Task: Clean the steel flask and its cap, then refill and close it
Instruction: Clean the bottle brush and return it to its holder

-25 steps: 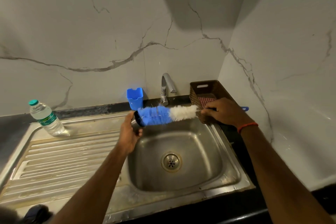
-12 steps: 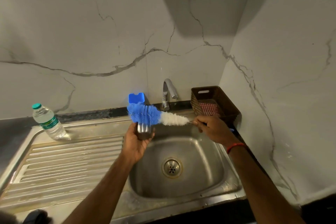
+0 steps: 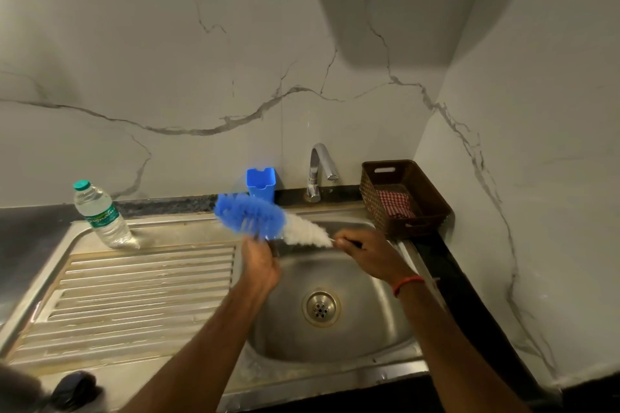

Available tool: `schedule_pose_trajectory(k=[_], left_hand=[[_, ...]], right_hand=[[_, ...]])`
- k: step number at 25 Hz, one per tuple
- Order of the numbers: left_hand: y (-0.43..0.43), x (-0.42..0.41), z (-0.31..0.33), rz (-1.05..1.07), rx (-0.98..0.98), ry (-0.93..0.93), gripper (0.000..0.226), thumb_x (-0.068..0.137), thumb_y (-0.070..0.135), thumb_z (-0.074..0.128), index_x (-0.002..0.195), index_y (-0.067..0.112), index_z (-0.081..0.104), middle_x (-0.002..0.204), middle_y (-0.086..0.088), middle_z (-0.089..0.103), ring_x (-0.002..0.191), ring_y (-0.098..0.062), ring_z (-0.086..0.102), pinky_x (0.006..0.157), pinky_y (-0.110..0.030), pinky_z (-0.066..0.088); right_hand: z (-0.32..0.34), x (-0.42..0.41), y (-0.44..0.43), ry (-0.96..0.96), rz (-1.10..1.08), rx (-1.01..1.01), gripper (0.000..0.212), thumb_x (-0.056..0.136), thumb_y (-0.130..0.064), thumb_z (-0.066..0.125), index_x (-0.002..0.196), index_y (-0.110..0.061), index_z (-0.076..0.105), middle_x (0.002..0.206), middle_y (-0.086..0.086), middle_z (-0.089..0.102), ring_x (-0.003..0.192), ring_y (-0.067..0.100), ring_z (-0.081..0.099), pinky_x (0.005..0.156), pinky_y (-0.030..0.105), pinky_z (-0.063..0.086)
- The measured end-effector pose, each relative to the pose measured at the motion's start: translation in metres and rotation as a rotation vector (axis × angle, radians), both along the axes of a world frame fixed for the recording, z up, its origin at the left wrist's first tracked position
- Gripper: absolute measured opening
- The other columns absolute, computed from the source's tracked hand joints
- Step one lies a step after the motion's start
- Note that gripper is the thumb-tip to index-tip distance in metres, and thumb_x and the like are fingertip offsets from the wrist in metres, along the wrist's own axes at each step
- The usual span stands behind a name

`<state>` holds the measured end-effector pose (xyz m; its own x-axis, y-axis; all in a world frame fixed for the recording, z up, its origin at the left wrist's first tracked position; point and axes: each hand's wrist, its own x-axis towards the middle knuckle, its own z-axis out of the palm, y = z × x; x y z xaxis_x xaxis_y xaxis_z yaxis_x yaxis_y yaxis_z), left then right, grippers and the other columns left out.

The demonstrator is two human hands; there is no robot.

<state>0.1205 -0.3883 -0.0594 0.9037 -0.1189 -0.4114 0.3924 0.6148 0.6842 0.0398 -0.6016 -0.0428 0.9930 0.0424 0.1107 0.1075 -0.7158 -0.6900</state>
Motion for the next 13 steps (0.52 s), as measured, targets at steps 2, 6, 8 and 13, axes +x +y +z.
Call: schedule_pose_trajectory(k=[2, 6, 8, 13], left_hand=[[-0.003, 0.006, 0.005, -0.01, 0.028, 0.033, 0.026, 0.108, 0.026, 0.038, 0.104, 0.015, 0.061, 0.099, -0.011, 0.066, 0.085, -0.018, 0.064, 0.076, -0.033, 0.055], [0.007, 0.009, 0.014, -0.013, -0.003, 0.039, 0.03, 0.107, 0.028, 0.044, 0.108, 0.008, 0.067, 0.105, -0.016, 0.074, 0.086, -0.021, 0.073, 0.072, -0.034, 0.059], [0.0, 0.002, 0.011, -0.031, -0.007, -0.01, 0.029, 0.106, 0.026, 0.045, 0.112, 0.007, 0.066, 0.098, -0.013, 0.074, 0.084, -0.021, 0.073, 0.072, -0.035, 0.059], [-0.007, 0.004, 0.017, -0.021, -0.041, -0.017, 0.03, 0.108, 0.025, 0.039, 0.118, 0.01, 0.063, 0.09, -0.009, 0.073, 0.08, -0.02, 0.073, 0.063, -0.032, 0.059]], right_hand=[[-0.005, 0.004, 0.001, -0.013, 0.003, -0.025, 0.015, 0.101, -0.022, 0.055, 0.097, -0.026, 0.069, 0.084, -0.006, 0.065, 0.081, 0.004, 0.059, 0.076, 0.023, 0.047], [-0.038, -0.026, -0.033, 0.077, -0.132, 0.001, 0.02, 0.1, -0.026, 0.058, 0.084, -0.034, 0.066, 0.079, -0.009, 0.065, 0.075, 0.004, 0.06, 0.074, 0.033, 0.049], [-0.032, -0.019, -0.02, 0.04, -0.115, -0.027, 0.021, 0.101, -0.025, 0.056, 0.082, -0.029, 0.064, 0.074, -0.006, 0.063, 0.072, 0.006, 0.058, 0.07, 0.029, 0.045], [-0.024, -0.002, -0.007, -0.052, -0.06, -0.103, 0.026, 0.103, -0.029, 0.052, 0.078, -0.035, 0.053, 0.066, -0.009, 0.051, 0.064, 0.005, 0.051, 0.061, 0.018, 0.039]])
